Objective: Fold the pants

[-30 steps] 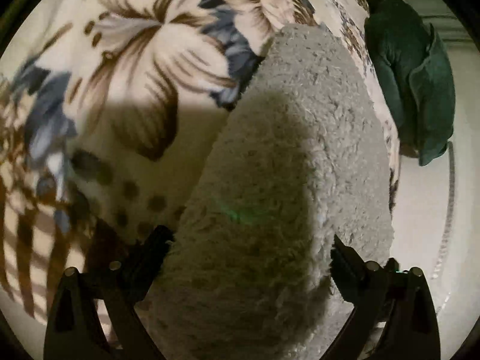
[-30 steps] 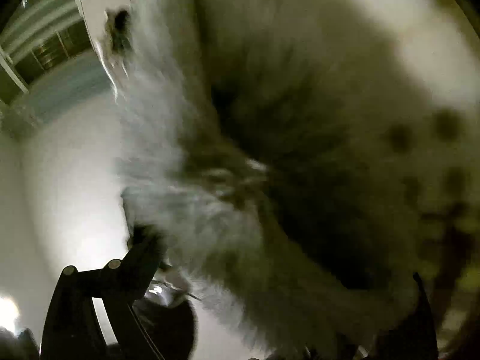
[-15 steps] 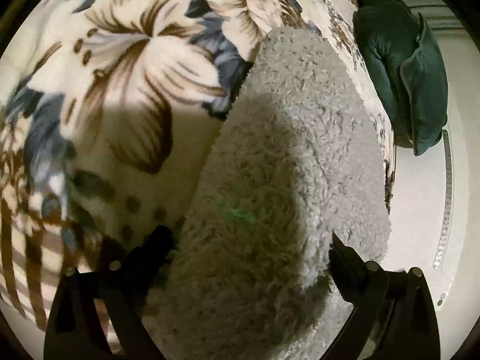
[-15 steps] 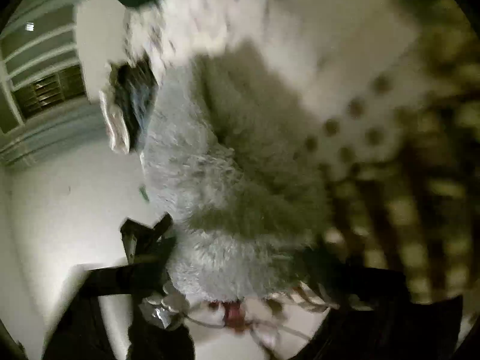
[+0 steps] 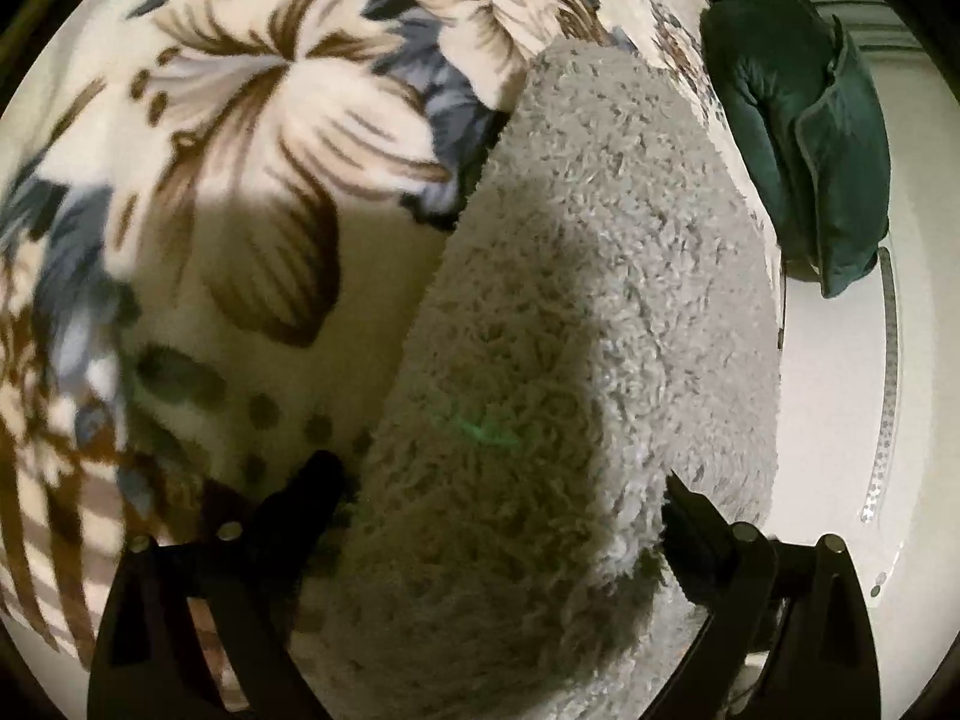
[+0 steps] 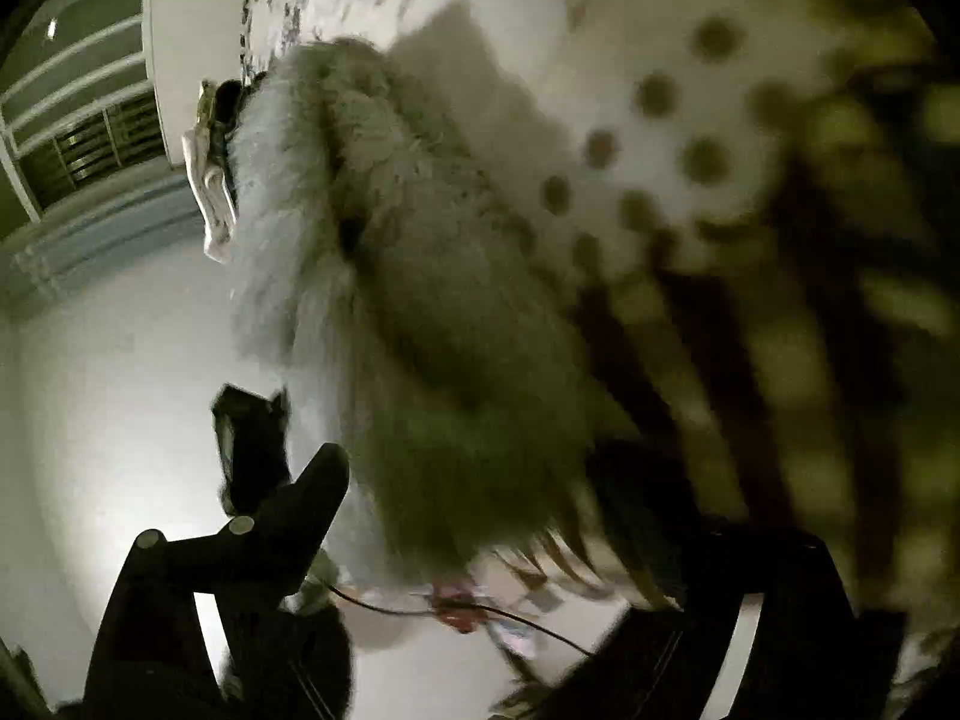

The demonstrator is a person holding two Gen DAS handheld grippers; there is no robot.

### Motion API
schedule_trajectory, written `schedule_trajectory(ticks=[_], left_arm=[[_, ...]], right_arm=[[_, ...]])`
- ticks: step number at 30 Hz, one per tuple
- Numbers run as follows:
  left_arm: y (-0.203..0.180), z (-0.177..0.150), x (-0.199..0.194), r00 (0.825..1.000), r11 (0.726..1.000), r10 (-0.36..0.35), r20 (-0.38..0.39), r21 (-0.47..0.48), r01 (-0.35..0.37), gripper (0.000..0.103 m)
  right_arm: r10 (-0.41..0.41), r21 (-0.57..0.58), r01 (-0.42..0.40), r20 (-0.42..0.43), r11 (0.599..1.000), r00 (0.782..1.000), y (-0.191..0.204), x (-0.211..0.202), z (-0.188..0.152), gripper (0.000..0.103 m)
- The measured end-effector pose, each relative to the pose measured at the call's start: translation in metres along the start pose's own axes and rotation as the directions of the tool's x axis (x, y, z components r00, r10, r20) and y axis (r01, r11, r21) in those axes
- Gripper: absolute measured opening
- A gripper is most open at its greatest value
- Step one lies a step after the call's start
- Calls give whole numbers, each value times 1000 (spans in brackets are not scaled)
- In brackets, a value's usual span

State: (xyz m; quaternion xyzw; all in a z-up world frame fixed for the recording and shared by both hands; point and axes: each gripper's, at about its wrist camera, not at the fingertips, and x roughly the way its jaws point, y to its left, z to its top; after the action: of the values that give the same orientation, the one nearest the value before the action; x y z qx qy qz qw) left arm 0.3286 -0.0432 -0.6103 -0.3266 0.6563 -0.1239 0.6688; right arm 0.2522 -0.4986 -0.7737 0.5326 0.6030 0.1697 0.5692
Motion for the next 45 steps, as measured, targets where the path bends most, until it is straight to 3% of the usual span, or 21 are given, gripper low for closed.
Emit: schedule_trajectory(ticks=[2, 6, 7, 8, 10, 11, 14, 22, 27, 33, 37, 38, 42, 45], left_arm=[[2, -1, 3, 1000, 1000, -13, -9, 3, 13, 99], [-4, -3, 2, 999, 998, -48, 1, 33, 48, 94], [-11, -6, -2, 998, 996, -58, 16, 70, 57, 87], [-17, -8, -5, 998, 994, -50, 26, 103, 47, 70], [-24, -12, -8, 999, 989, -41, 36, 142, 35, 60], [-25, -13, -12, 997, 988, -57, 44, 143, 50, 53], [-28, -16, -23, 994, 988, -91, 53, 134, 83, 45], [-77, -25, -87, 975, 975, -196, 101, 125, 183, 43], [-117, -1, -144, 958, 969, -230, 170, 136, 208, 43], [-140, 83, -218, 912, 946, -316, 261, 165, 280, 43], [-146, 178, -265, 872, 921, -383, 305, 200, 335, 43], [-147, 214, -280, 862, 915, -396, 317, 214, 342, 43], [-142, 315, -308, 844, 903, -417, 337, 256, 344, 43], [-125, 392, -307, 848, 905, -408, 338, 272, 327, 43]], right_arm=[[3, 2, -3, 6, 1000, 1000, -3, 12, 7, 101], [29, -49, -28, 30, 998, 999, 15, 20, 9, 102], [40, -73, -38, 20, 997, 999, 22, 21, 4, 97], [48, -98, -48, 6, 994, 999, 27, 23, 1, 79], [-24, -126, 21, -20, 992, 1000, 33, 31, -3, 60], [-40, -122, 39, -10, 992, 999, 32, 32, -3, 54], [-43, -99, 44, 14, 994, 999, 39, 28, -4, 41], [-53, -167, 58, 35, 984, 998, 117, -7, -20, 35], [-47, -243, 54, 33, 968, 998, 199, -38, -18, 35], [-16, -356, 48, 92, 933, 996, 338, -41, 10, 35], [15, -413, 50, 151, 909, 988, 442, -8, 52, 35], [19, -422, 54, 167, 905, 986, 463, 0, 63, 35], [37, -437, 62, 214, 897, 976, 542, 59, 122, 35], [41, -422, 62, 229, 905, 973, 581, 122, 176, 35]])
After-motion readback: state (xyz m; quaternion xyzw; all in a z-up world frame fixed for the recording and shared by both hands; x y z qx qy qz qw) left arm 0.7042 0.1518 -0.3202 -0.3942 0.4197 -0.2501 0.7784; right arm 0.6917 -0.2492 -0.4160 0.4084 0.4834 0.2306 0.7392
